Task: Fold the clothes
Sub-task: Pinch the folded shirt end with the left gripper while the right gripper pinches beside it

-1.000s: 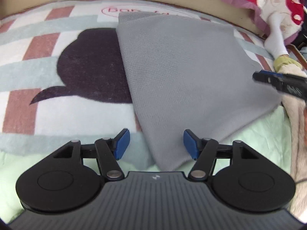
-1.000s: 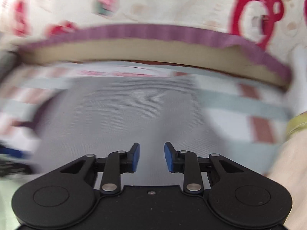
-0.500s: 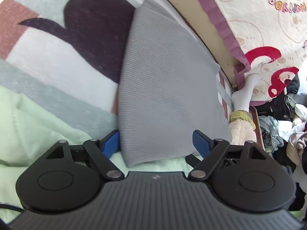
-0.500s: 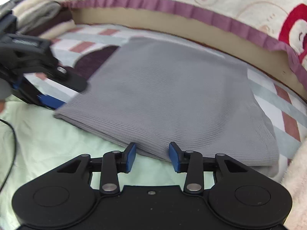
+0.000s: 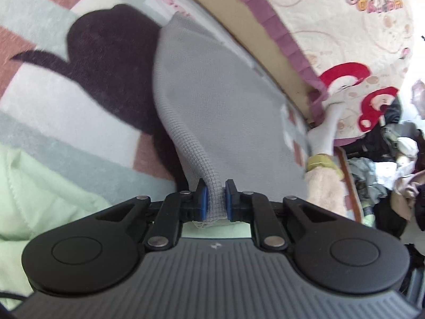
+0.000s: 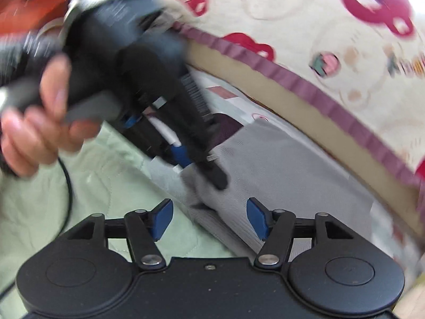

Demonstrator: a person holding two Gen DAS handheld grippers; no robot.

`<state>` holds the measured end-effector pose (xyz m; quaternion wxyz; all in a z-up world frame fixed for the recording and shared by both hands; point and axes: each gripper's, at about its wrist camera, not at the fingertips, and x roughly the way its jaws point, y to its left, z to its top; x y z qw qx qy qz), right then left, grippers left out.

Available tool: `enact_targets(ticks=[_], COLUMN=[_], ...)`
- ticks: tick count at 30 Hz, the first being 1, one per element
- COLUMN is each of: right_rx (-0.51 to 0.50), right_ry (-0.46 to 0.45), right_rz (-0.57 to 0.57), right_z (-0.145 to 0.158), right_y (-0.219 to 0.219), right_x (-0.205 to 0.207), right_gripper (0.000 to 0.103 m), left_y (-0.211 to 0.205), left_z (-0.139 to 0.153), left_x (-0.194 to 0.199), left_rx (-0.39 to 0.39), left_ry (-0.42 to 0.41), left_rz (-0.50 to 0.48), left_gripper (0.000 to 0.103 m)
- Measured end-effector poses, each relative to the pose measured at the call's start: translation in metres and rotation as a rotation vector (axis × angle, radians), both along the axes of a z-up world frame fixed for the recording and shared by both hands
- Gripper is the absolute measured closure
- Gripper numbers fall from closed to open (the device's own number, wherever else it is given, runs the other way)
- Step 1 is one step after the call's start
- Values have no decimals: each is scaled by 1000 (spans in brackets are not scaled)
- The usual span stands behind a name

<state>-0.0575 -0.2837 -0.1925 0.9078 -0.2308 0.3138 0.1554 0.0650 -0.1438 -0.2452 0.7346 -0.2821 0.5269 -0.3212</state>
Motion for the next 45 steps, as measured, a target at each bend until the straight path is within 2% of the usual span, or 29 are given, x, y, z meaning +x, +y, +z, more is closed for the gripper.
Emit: enact_targets(ticks=[4, 6, 8, 9, 10, 11, 12, 13, 14, 16, 18, 22, 25, 27, 28, 29, 30, 33, 36, 41, 43, 45], right_rx=[-165, -197, -192, -190, -190, -184, -148, -100, -51, 51, 160, 291, 335, 337, 335, 340, 346, 384, 437, 465, 498, 552], right_ry=[-59, -82, -100, -106, -94, -85, -91, -92, -92, -83, -58, -35, -24, -26, -28, -24, -22, -21, -6, 46, 66, 88], right_rz=[-16, -50, -83, -99, -111, -124, -143, -165, -186, -220, -245, -272, -273, -264, -259, -257, -256, -243, -212, -27, 35, 44], right_z=[-15, -21, -23, -24, -24, -24, -20, -13, -7, 5, 13, 16, 14, 13, 12, 13, 13, 18, 22, 30, 32, 31], right_y=[17, 18, 18, 18, 19, 19, 16, 11, 6, -6, -18, -36, -43, -46, -47, -47, -46, -41, -32, 20, 42, 57], right_x=[14, 28, 41, 47, 52, 56, 57, 56, 56, 54, 52, 47, 47, 49, 50, 49, 49, 46, 48, 53, 55, 57], right_gripper=[37, 37, 45, 74, 93, 93, 93, 93, 93, 93, 93, 93, 93, 93, 93, 93, 93, 92, 92, 92, 92, 92], left_y=[0, 1, 2, 4, 9, 18, 26, 34, 44, 51, 40, -4, -31, -42, -46, -50, -55, -58, -38, 49, 85, 112], left_z=[8, 12, 13, 12, 12, 12, 12, 13, 13, 10, 0, -14, -29, -40, -43, -43, -40, -25, -7, 23, 26, 22], left_x=[3, 3, 5, 7, 11, 18, 25, 33, 40, 51, 62, 79, 100, 113, 118, 123, 127, 128, 127, 111, 98, 88], left_rx=[-55, -62, -62, -68, -82, -109, -135, -155, -157, -149, -121, -39, -48, -89, -106, -91, -55, 36, 114, 161, 185, 195], left_ry=[-8, -18, -17, -5, 12, 23, 34, 41, 32, 17, 38, 22, 32, 64, 70, 71, 58, -26, -56, -95, -104, -92], left_rz=[-13, -20, -21, -19, -9, 11, 32, 64, 126, 191, 189, 119, 83, 92, 99, 99, 86, 48, 40, 116, 164, 203], left_gripper=[91, 91, 91, 89, 87, 84, 70, 50, 43, 39, 34, 32, 23, 27, 53, 74, 88, 89, 89, 89, 89, 89])
